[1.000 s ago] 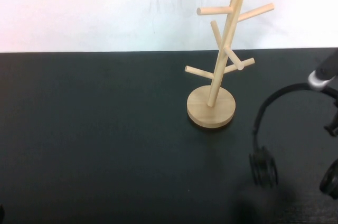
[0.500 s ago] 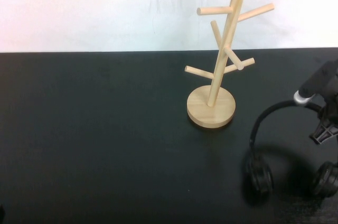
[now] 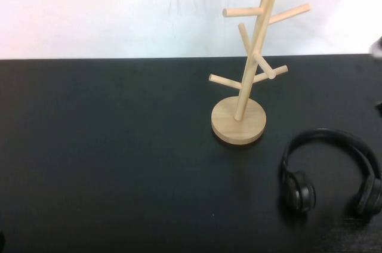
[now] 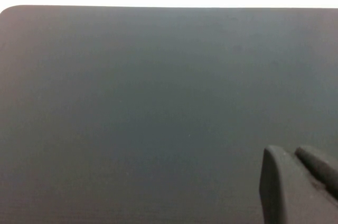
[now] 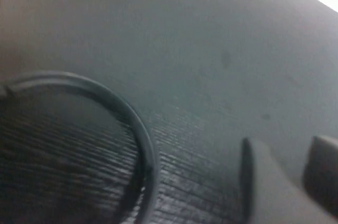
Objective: Take out the headphones from the headphone stand
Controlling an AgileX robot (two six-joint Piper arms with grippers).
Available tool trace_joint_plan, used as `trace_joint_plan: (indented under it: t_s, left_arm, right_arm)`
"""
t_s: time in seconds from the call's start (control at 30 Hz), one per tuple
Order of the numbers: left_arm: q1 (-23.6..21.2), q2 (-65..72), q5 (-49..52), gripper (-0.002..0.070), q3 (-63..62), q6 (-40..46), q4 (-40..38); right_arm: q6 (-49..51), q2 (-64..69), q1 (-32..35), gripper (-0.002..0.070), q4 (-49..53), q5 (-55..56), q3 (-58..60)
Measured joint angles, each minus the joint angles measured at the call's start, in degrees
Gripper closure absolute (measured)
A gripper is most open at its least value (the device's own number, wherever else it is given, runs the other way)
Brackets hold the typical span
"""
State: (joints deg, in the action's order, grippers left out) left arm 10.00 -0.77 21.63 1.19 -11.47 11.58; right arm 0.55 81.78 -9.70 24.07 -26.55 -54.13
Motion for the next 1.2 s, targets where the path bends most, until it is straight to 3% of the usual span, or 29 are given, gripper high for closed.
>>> trace_joint_plan:
  t_s: [0.07, 0.1, 0.17, 0.2, 0.4, 0.43, 0.77, 1.2]
  left_arm:
    - [0.0, 0.0, 0.0, 0.0673, 0.0, 0.0, 0.0]
    - [0.0, 0.0, 0.0, 0.0673, 0.0, 0.0, 0.0]
    - [0.0, 0.0, 0.0, 0.0673, 0.0, 0.0, 0.0]
    - [0.0, 0.0, 0.0, 0.0673, 0.0, 0.0, 0.0]
    - [0.0, 0.0, 0.0, 0.0673, 0.0, 0.0, 0.0]
    - [0.0, 0.0, 0.0, 0.0673, 0.0, 0.0, 0.0]
    - [0.0, 0.0, 0.0, 0.0673, 0.0, 0.0, 0.0]
    - [0.0, 0.0, 0.0, 0.0673, 0.0, 0.0, 0.0]
  right_arm:
    - [0.3, -5.7, 0.0, 0.0575, -3.7, -3.7, 0.0]
    - [0.7, -17.1, 0.3, 0.0682, -10.3, -8.6, -1.9]
    - [0.7, -23.6, 0.3, 0.0682, -14.6, -11.4, -1.2]
    - [0.6, -17.1, 0.0, 0.0662, -11.1, -10.6, 0.0]
    - [3.5, -46.4, 0.3, 0.0682, -17.7, -13.5, 5.2]
    - [2.7, -41.7, 0.0, 0.0681, -17.8, -15.8, 5.2]
    - [3.6, -70.1, 0.0, 0.0682, -16.2, -14.3, 14.7]
    - [3.6, -78.1, 0.0, 0.0682, -16.4, -17.1, 14.8]
